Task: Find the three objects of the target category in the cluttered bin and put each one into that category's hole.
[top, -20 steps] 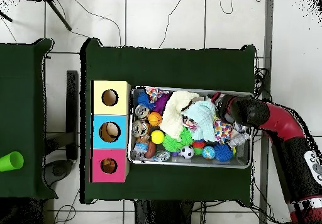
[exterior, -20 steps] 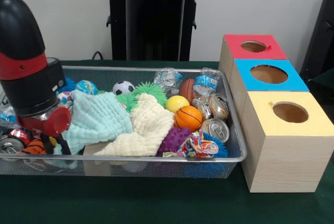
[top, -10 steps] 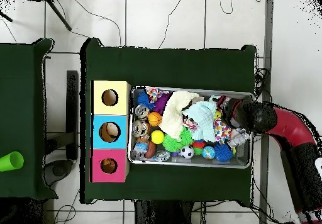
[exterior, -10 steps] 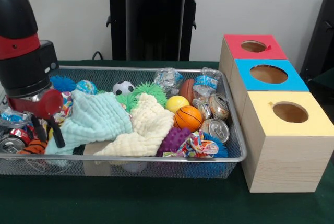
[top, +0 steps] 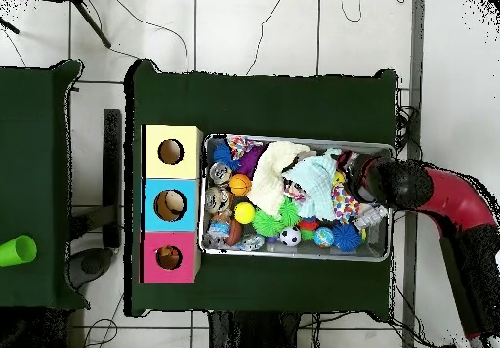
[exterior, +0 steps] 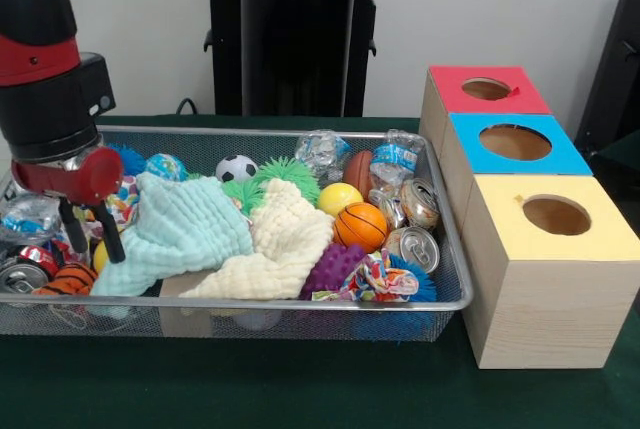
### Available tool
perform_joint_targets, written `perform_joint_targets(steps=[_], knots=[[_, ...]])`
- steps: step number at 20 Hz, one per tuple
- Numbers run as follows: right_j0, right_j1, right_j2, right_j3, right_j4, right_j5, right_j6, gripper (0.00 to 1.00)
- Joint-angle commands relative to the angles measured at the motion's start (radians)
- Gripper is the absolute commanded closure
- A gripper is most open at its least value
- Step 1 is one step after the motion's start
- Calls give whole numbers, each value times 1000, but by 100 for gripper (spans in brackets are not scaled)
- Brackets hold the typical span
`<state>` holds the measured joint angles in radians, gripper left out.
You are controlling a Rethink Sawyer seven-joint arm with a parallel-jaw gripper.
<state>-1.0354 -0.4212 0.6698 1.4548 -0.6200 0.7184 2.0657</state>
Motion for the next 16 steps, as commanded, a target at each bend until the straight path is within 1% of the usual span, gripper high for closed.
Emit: perform_joint_targets(steps=[1,5,7,10,16], knots=[[8,33,-19,30,-64,-58,-166,0],[-7,60,-16,12,-101,-81,-217,0],[-12,48,-14,18,-117,-86,-234,0],[-31,64,-4,10,-132,-90,-266,0],[-56,79,9,9,-156,-91,-289,0]])
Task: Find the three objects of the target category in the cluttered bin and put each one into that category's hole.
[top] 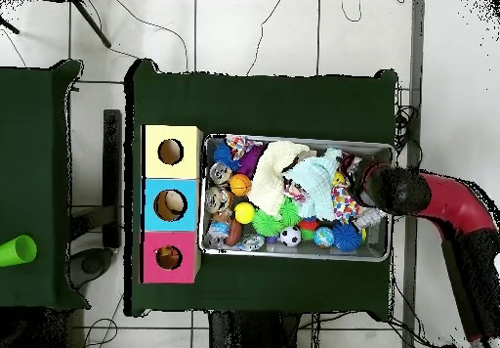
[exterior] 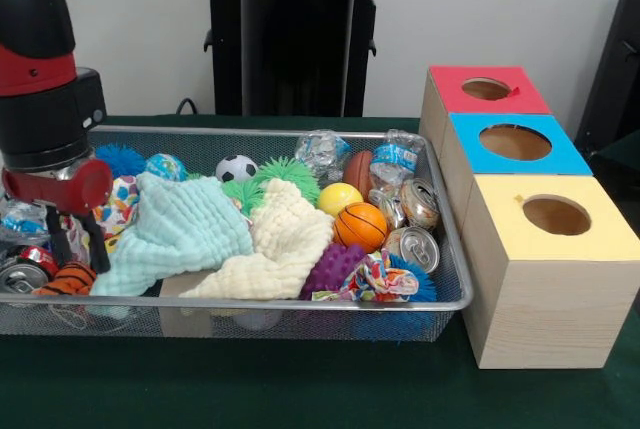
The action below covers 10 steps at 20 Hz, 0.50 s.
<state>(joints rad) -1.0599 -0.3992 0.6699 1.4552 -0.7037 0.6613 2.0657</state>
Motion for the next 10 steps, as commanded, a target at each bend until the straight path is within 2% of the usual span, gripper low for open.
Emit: perform_joint_targets(steps=[1,7,10], knots=[[-34,55,9,12,-74,-35,-289,0],[-60,58,10,50,-101,-72,-269,0],[-52,65,-4,59,-126,-118,-223,0]])
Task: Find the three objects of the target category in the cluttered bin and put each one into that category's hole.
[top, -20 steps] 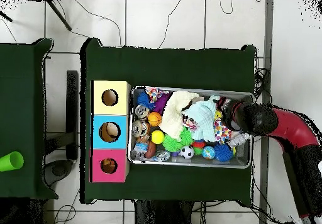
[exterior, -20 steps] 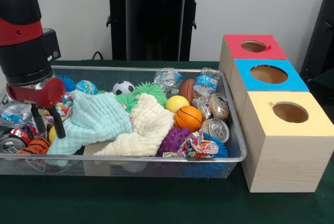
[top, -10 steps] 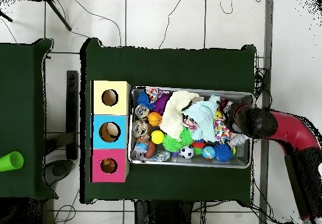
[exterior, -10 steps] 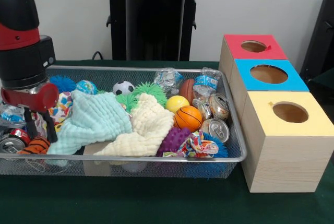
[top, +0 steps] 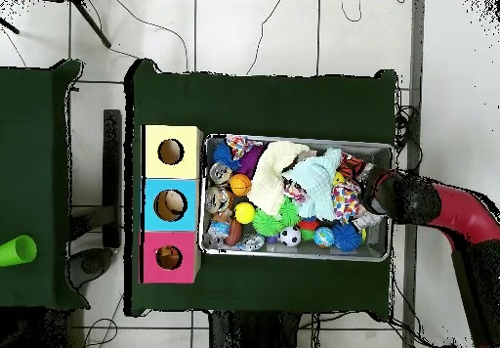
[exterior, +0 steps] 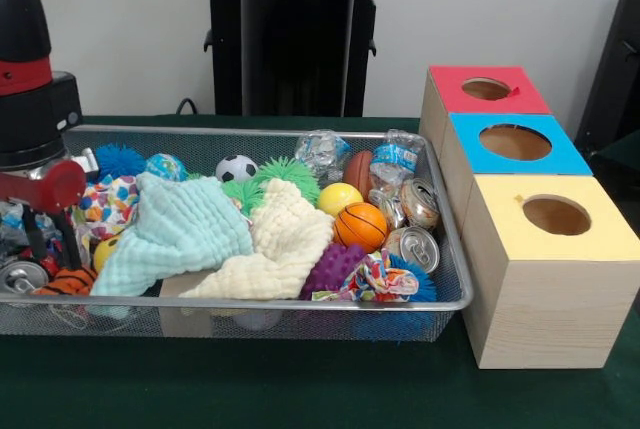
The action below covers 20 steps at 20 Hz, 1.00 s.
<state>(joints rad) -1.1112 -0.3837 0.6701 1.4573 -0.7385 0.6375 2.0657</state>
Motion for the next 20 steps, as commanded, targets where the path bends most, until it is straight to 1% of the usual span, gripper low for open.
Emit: perform_joint_targets(steps=[1,4,8,13,20], knots=[[4,51,-10,57,-97,-105,-206,0],[19,53,-14,45,-85,-92,-194,0],[8,70,-15,47,-89,-113,-209,0],[24,59,-30,55,-82,-121,-172,0],[17,95,-18,37,-56,-107,-177,0]])
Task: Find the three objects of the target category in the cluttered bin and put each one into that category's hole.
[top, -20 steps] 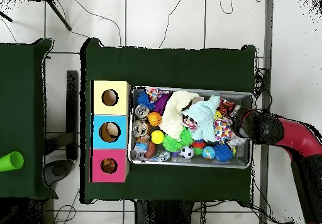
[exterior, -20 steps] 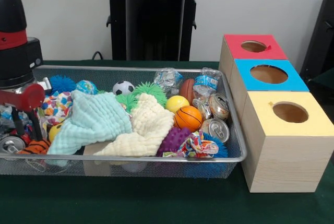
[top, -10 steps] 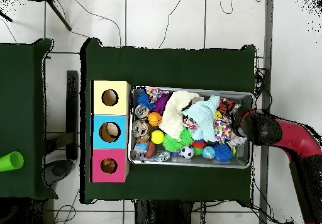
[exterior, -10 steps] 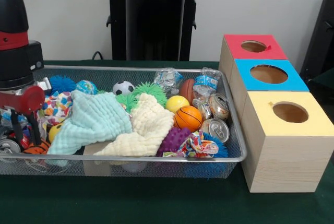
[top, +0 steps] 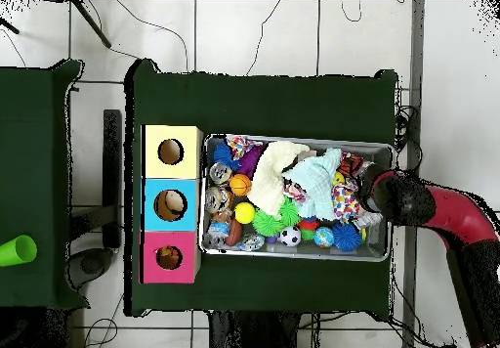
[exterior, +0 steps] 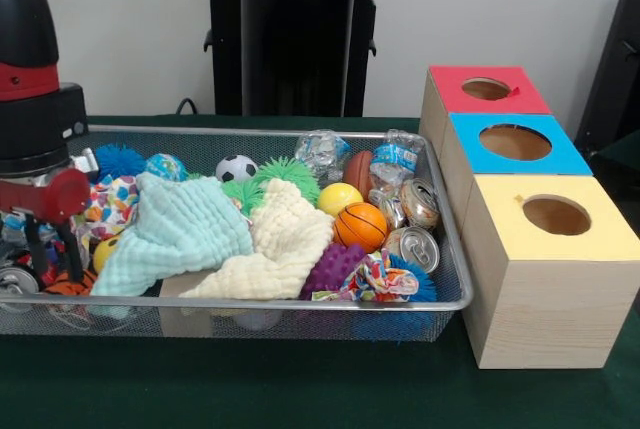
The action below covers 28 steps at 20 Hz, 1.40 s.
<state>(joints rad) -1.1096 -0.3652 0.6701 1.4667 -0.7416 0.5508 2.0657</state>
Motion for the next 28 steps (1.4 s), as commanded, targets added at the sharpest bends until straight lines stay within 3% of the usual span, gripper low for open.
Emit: perform_joint_targets(steps=[1,6,13,19,20,28], knots=[[18,79,-19,27,-49,-19,-171,0],[71,63,-48,30,-52,-37,-90,0],[17,123,-15,11,-55,-50,-193,0],[4,141,-24,22,-88,-100,-199,0],[4,141,-25,23,-92,-110,-201,100],[28,132,-43,15,-90,-123,-163,100]])
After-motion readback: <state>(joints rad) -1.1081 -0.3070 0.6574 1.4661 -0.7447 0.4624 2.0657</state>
